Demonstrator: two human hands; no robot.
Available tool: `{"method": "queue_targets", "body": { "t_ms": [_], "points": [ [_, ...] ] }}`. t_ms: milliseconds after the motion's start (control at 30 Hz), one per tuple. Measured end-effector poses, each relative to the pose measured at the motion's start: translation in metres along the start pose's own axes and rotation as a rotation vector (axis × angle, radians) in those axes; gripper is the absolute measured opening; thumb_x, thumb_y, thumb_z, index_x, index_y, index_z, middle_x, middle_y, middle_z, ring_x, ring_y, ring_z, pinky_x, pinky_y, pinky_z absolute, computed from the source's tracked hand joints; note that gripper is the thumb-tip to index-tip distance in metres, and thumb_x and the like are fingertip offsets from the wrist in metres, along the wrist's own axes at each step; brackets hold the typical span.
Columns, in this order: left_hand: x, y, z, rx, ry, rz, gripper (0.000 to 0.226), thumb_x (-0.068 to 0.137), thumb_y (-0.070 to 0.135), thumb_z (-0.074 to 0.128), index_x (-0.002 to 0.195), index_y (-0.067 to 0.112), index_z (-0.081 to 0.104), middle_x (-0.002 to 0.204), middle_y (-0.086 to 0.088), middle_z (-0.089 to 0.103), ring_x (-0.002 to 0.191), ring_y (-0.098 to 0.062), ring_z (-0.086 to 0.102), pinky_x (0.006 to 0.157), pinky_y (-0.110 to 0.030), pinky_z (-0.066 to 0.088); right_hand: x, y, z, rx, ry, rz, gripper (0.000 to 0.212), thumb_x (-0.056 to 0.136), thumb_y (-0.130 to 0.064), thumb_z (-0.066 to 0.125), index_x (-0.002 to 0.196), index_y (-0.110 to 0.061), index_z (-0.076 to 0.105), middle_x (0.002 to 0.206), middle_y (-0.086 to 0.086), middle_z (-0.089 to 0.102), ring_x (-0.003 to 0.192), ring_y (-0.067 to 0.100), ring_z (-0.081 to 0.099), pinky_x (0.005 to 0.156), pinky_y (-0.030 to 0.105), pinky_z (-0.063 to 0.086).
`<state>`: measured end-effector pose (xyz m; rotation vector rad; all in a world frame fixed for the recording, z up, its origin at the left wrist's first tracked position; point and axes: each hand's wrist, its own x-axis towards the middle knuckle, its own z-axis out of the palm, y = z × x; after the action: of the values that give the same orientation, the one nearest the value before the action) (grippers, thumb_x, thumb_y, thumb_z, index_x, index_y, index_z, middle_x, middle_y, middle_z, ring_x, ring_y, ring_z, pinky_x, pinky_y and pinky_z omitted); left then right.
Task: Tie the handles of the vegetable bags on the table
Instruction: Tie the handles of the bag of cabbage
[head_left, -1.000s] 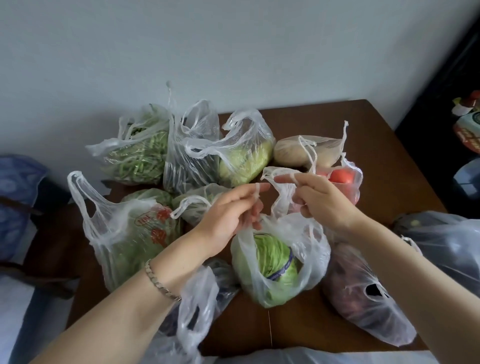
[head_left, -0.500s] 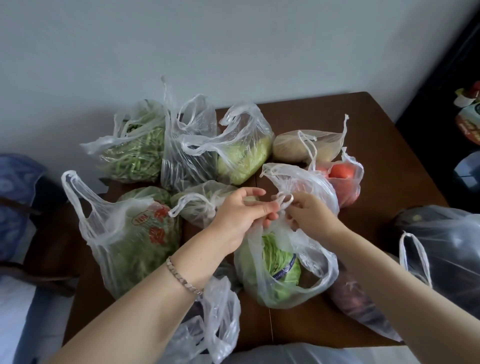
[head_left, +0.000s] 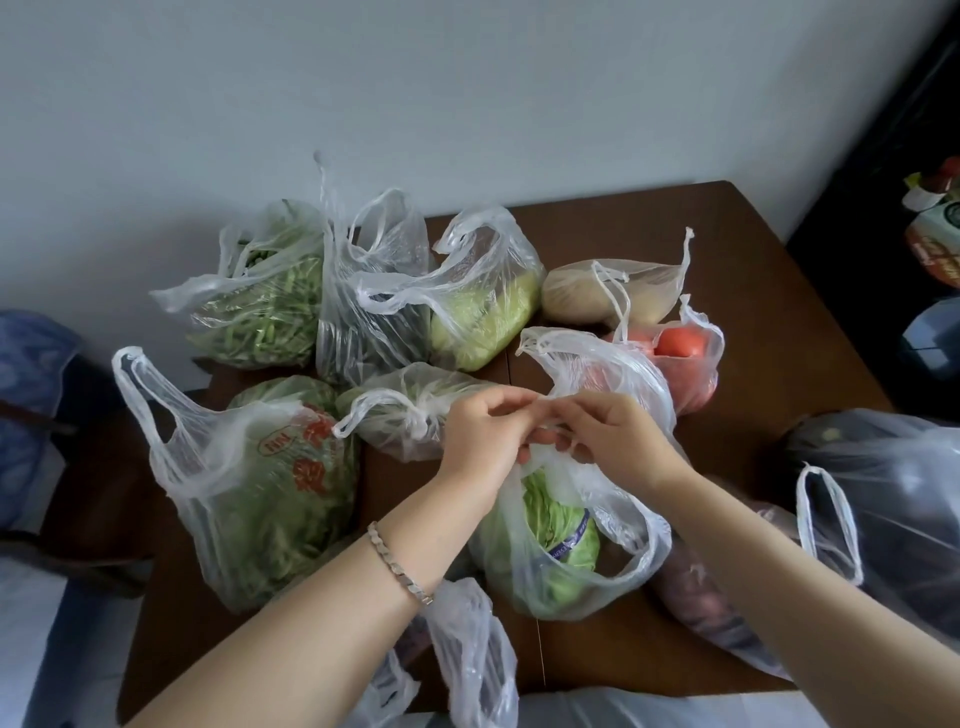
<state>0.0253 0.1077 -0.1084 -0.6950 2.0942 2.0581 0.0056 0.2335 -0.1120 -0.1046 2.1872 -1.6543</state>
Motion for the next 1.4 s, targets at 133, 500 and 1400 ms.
{"method": "queue_targets", "body": {
  "t_ms": [133, 500, 1400],
  "points": [
    [0.002, -0.004, -0.005, -0.086, -0.084, -0.144, 0.016, 0.081, 0.019, 0.063, 0.065, 0.014, 0.066, 0.070, -0.008, 0.065, 0.059, -0.019, 0.057, 0.067, -0.034, 0.043, 0.003, 0.008, -0.001, 0.175, 0.183, 0.060, 0.031, 0.095, -0.016, 0.049, 0.068, -0.005, 0.059, 0.056, 0.007, 0.051, 0.044, 0.012, 0.048, 0.045, 0.020, 0.042],
    [0.000, -0.009, -0.011, 0.263, -0.115, 0.226, 0.026, 0.078, -0.005, 0.053, 0.060, 0.010, 0.043, 0.054, -0.002, 0.046, 0.045, -0.004, 0.049, 0.054, -0.019, 0.042, 0.008, 0.014, 0.008, -0.239, 0.146, -0.039, 0.010, 0.080, -0.010, 0.066, 0.086, -0.018, 0.066, 0.067, -0.011, 0.057, 0.061, 0.001, 0.051, 0.061, 0.012, 0.041],
    [0.007, -0.016, -0.021, -0.123, 0.156, -0.190, 0.023, 0.085, 0.002, 0.050, 0.066, 0.006, 0.062, 0.064, -0.006, 0.065, 0.059, -0.016, 0.061, 0.059, -0.027, 0.052, -0.021, 0.021, 0.003, -0.005, 0.136, -0.347, 0.048, 0.084, -0.045, 0.050, 0.073, -0.001, 0.066, 0.089, -0.005, 0.060, 0.084, 0.006, 0.056, 0.076, 0.012, 0.043]
  ]
}}
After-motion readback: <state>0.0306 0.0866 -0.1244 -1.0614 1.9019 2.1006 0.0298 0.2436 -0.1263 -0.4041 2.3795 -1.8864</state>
